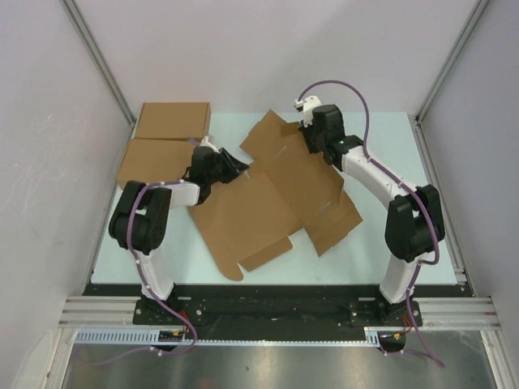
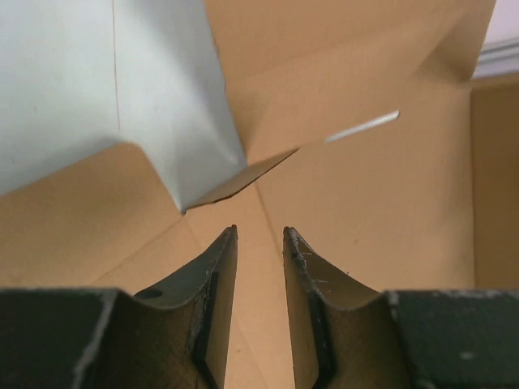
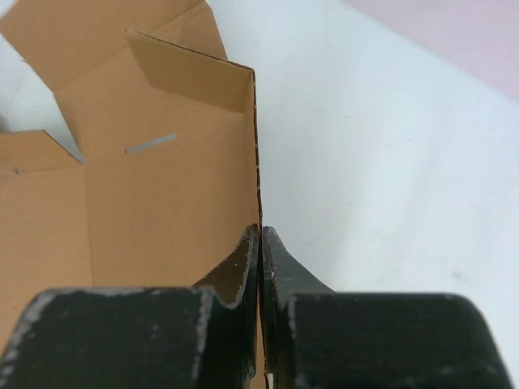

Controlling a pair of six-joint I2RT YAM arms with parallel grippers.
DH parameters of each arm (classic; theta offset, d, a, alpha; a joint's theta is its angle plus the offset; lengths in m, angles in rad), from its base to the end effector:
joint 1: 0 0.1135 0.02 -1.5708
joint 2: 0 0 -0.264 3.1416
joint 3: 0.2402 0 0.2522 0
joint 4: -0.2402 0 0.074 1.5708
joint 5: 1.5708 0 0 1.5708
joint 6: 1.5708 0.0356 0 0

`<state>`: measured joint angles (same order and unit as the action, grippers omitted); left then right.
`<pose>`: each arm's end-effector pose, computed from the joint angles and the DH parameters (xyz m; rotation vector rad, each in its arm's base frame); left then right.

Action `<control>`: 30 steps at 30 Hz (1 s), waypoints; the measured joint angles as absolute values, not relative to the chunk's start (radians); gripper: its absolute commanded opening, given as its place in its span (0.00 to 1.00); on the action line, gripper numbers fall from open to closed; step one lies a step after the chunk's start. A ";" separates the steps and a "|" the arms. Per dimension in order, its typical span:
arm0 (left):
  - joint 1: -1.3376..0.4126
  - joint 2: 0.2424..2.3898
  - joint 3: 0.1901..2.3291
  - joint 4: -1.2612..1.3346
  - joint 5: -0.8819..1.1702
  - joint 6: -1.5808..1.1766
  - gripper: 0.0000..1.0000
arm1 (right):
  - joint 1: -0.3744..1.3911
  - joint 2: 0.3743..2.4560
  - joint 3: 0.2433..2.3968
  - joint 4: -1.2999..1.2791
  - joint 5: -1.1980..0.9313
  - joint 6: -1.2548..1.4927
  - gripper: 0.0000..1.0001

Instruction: Fold the paper box

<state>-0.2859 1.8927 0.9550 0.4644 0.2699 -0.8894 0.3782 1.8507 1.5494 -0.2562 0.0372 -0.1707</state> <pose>0.3746 -0.1200 0.1526 -0.4735 2.1281 -0.9819 0.4072 0.1604 0.2939 -0.5558 2.0552 0.0830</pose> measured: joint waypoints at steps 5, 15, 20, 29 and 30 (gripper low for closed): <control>-0.244 1.784 0.949 0.440 0.252 -0.886 0.35 | 0.506 1.757 1.460 -0.208 0.305 -0.338 0.00; -0.159 1.675 0.945 0.380 0.178 -0.890 0.36 | 0.709 1.696 1.232 0.030 0.669 -0.717 0.00; -0.156 1.787 1.046 0.411 0.195 -0.939 0.37 | 0.800 1.695 1.187 0.141 0.751 -0.869 0.00; -0.156 2.067 1.285 0.498 0.276 -1.023 0.37 | 0.910 1.688 1.110 0.293 0.830 -1.065 0.00; -0.156 2.080 1.295 0.501 0.279 -1.023 0.37 | 0.920 1.688 1.098 0.313 0.839 -1.084 0.00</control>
<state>-0.1558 2.0800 1.2949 0.5011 0.2787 -1.0233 0.9203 1.6882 1.0981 0.3126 0.8387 -1.0843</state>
